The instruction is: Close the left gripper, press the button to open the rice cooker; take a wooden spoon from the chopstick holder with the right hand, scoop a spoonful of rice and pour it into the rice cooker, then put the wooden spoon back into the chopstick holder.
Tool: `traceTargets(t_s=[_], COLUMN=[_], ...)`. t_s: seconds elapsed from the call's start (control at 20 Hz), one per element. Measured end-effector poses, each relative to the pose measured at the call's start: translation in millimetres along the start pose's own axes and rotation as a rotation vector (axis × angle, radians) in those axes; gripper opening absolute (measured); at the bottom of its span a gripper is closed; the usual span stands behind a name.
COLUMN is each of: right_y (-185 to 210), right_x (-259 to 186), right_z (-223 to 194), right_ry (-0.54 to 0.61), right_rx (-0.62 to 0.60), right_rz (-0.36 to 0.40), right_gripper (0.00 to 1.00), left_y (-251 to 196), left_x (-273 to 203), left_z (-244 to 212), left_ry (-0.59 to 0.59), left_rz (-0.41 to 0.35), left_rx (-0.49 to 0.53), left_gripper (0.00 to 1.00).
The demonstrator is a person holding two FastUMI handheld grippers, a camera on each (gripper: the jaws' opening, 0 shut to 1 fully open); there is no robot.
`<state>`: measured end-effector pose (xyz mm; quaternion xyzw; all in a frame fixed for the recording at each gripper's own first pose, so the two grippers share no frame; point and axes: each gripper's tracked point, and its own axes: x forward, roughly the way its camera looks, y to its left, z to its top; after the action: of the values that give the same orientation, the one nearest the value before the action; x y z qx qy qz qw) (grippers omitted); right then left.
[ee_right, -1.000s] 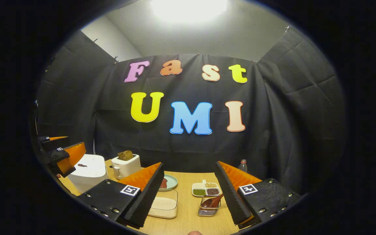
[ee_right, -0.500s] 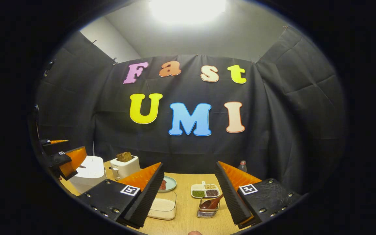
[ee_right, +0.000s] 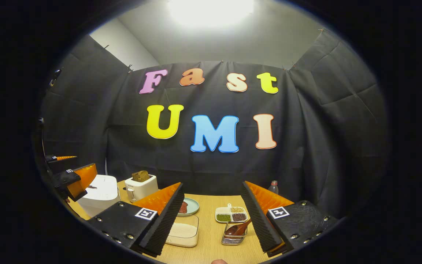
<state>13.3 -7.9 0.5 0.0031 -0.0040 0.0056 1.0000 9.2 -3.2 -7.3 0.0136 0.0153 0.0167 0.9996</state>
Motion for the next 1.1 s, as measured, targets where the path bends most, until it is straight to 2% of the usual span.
traceTargets(t_s=[0.15, 0.35, 0.5, 0.55, 0.7, 0.75, 0.8, 1.1], right_y=[0.1, -0.7, -0.2, -0.3, 1.1, 1.2, 2.0, 1.5], right_x=[-2.0, -2.8, -5.4, -6.1, -7.9, -9.0, -10.0, -15.1], right_z=[-0.2, 0.7, 4.4, 5.4, 7.6, 7.5, 7.8, 8.8], right_ry=[0.001, -0.001, -0.004, -0.006, -0.012, -0.014, -0.014, -0.018], right_rx=[0.004, -0.001, -0.01, -0.015, -0.02, -0.02, -0.022, -0.024], right_rz=[0.0, -0.001, 0.003, 0.004, 0.009, 0.01, 0.012, 0.003], right_gripper=[0.95, 0.95, 0.95, 0.95, 0.95, 0.95, 0.95, 0.95], left_y=[1.4, -0.1, -2.6, -0.4, 2.6, 8.2, 11.2, 24.9], left_x=[0.1, -2.2, -3.4, -4.6, -7.7, -12.9, -9.9, 4.7], left_z=[0.0, 6.2, 10.5, 10.4, 8.3, 7.9, 9.0, -2.2], left_ry=[0.003, -0.018, -0.028, -0.029, -0.024, -0.021, -0.022, -0.001], left_rz=[0.001, -0.003, -0.012, -0.005, 0.001, 0.018, 0.021, 0.041], left_rx=[0.004, 0.018, 0.02, 0.016, -0.002, 0.001, -0.005, -0.032], left_gripper=[0.92, 0.69, 0.42, 0.39, 0.17, 0.17, 0.09, 0.08])
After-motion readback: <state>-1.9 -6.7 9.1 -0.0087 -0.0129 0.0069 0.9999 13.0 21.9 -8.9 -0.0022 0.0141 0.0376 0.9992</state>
